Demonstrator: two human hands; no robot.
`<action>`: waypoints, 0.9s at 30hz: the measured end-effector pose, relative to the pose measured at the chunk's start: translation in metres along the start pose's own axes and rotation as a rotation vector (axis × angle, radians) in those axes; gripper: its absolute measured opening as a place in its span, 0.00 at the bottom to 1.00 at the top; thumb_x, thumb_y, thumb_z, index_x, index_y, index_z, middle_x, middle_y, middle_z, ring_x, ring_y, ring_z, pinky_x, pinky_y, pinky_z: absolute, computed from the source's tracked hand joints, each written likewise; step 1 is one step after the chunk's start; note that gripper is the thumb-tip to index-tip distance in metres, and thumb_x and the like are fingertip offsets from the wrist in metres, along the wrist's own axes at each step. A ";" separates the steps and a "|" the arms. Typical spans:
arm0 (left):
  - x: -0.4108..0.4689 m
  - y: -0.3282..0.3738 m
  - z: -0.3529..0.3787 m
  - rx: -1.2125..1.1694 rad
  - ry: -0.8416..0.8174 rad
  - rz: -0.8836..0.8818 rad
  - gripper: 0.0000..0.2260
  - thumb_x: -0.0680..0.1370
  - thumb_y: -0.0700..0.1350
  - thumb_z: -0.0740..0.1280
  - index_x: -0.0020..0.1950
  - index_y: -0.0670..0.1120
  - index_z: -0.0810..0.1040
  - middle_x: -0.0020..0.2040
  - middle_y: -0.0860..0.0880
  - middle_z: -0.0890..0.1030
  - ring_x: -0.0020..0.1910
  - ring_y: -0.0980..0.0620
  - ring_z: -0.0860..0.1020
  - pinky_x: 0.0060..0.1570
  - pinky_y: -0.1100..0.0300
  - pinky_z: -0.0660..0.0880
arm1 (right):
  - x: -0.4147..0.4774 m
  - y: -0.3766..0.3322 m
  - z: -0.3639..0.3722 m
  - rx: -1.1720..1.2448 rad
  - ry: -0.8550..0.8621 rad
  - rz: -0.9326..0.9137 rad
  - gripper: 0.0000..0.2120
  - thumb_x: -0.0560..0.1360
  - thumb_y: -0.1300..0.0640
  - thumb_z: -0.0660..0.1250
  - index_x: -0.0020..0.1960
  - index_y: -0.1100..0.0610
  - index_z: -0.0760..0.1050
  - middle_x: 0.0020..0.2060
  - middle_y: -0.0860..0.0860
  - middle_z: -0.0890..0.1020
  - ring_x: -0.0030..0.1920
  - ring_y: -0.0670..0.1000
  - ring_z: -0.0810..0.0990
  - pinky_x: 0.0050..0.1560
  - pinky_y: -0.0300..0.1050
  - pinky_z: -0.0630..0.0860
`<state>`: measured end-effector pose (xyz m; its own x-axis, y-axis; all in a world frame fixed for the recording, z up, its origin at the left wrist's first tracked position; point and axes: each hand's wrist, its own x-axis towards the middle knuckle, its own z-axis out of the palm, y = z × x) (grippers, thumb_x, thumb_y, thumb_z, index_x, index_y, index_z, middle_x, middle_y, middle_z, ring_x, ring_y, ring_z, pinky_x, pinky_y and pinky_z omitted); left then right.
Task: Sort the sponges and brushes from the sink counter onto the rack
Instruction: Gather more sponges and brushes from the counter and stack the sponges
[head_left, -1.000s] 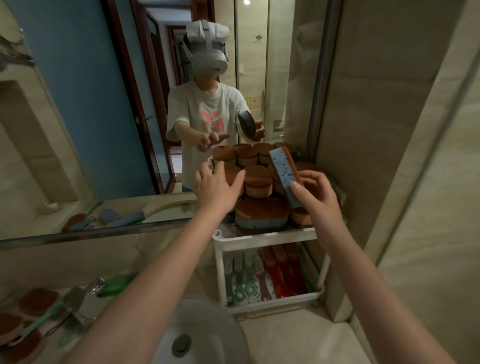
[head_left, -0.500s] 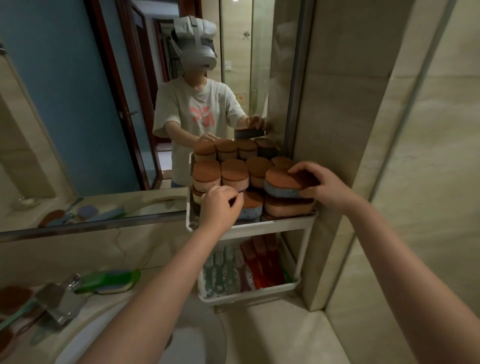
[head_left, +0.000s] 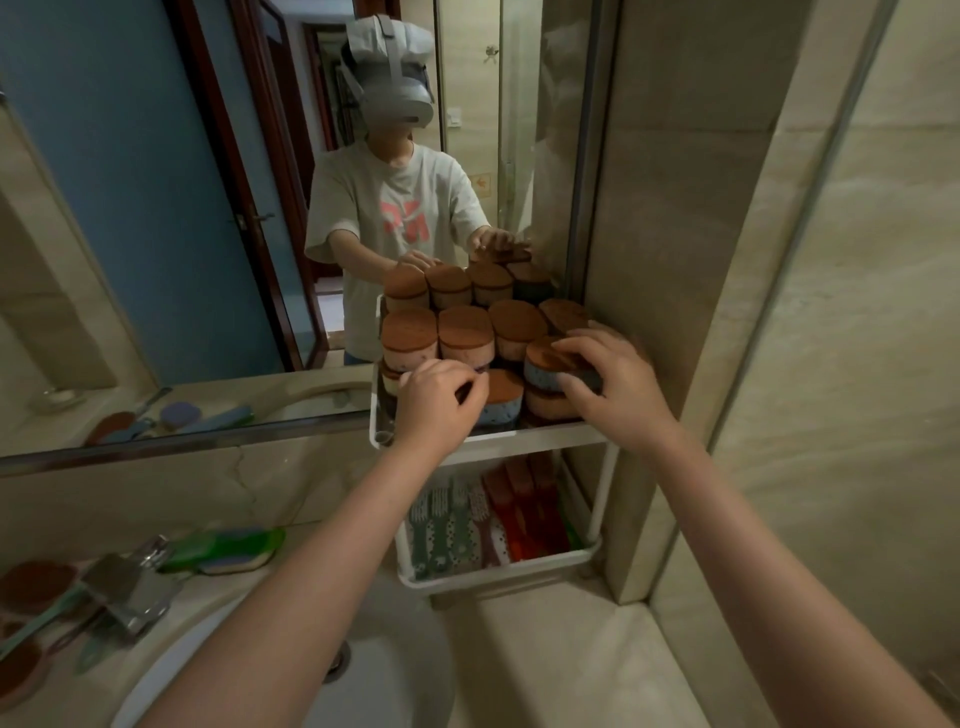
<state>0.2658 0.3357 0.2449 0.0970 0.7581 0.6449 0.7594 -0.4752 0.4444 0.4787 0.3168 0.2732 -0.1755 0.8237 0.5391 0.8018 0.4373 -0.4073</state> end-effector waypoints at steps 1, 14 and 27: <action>-0.001 0.000 -0.002 -0.007 0.005 0.007 0.20 0.75 0.54 0.56 0.44 0.45 0.84 0.45 0.49 0.84 0.48 0.47 0.80 0.48 0.51 0.74 | -0.003 -0.006 0.004 -0.027 0.042 -0.021 0.19 0.72 0.48 0.62 0.61 0.52 0.77 0.63 0.50 0.77 0.69 0.53 0.69 0.72 0.59 0.59; -0.082 -0.072 -0.095 -0.145 0.209 -0.204 0.13 0.76 0.46 0.61 0.48 0.38 0.82 0.49 0.43 0.80 0.47 0.52 0.75 0.49 0.62 0.71 | -0.030 -0.143 0.093 0.135 0.003 -0.310 0.11 0.72 0.56 0.63 0.52 0.59 0.78 0.45 0.52 0.81 0.47 0.54 0.78 0.44 0.47 0.75; -0.234 -0.249 -0.248 0.091 0.188 -0.658 0.07 0.76 0.39 0.64 0.47 0.38 0.81 0.47 0.40 0.80 0.48 0.43 0.77 0.45 0.61 0.67 | -0.056 -0.315 0.256 0.360 -0.552 -0.138 0.10 0.75 0.61 0.66 0.55 0.58 0.79 0.44 0.54 0.83 0.44 0.53 0.80 0.50 0.48 0.77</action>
<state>-0.1054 0.1657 0.1373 -0.5096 0.7820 0.3589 0.6737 0.1032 0.7318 0.0900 0.2254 0.1821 -0.6059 0.7733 0.1870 0.5272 0.5662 -0.6336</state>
